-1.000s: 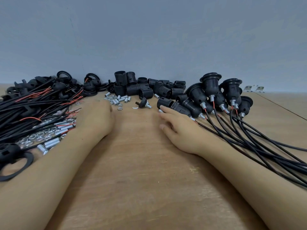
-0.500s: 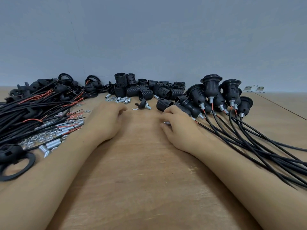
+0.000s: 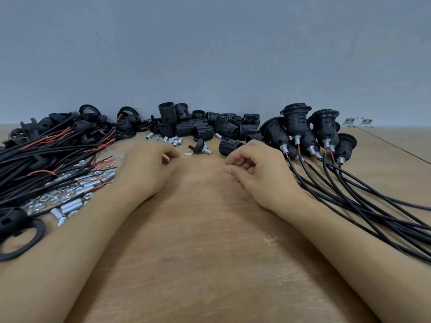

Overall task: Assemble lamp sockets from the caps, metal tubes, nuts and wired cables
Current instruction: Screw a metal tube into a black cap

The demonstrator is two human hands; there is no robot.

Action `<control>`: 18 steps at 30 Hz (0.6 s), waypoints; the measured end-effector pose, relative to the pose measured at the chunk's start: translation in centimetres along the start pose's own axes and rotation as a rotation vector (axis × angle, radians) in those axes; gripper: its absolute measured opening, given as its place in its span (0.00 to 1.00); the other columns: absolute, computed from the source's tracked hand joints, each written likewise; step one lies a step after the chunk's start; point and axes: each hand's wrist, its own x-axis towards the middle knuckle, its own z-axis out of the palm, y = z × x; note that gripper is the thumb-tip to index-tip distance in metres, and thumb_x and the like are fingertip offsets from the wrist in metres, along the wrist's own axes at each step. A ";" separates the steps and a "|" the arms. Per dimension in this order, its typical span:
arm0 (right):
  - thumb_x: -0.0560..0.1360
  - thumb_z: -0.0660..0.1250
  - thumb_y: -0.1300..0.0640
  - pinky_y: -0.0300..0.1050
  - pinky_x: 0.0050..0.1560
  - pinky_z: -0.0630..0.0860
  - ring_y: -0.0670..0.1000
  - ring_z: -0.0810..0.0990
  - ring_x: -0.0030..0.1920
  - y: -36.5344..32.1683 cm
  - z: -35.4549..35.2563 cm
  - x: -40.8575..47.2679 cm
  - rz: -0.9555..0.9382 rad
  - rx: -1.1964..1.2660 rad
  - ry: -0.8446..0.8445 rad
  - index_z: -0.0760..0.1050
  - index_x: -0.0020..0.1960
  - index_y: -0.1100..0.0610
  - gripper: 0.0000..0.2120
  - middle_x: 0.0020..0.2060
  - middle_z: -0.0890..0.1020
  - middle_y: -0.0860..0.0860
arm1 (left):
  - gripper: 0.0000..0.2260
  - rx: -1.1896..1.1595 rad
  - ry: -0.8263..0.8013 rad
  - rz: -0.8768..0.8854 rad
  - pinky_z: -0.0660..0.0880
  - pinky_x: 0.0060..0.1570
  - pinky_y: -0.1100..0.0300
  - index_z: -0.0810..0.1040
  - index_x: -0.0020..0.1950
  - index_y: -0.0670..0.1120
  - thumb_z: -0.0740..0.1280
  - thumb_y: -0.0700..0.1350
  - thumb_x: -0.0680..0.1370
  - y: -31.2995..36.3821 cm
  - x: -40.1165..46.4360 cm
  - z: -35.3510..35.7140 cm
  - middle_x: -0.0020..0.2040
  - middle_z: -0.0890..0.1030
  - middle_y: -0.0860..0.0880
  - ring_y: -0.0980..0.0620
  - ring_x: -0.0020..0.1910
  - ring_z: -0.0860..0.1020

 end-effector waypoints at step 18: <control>0.73 0.73 0.66 0.41 0.44 0.81 0.49 0.85 0.39 0.2 0.1 -0.2 0.200 0.412 -0.079 0.79 0.43 0.56 0.07 0.38 0.84 0.52 | 0.05 -1.135 -0.292 -0.273 0.81 0.50 0.58 0.84 0.49 0.38 0.73 0.34 0.73 4.2 -2.1 1.7 0.44 0.85 0.41 0.49 0.44 0.84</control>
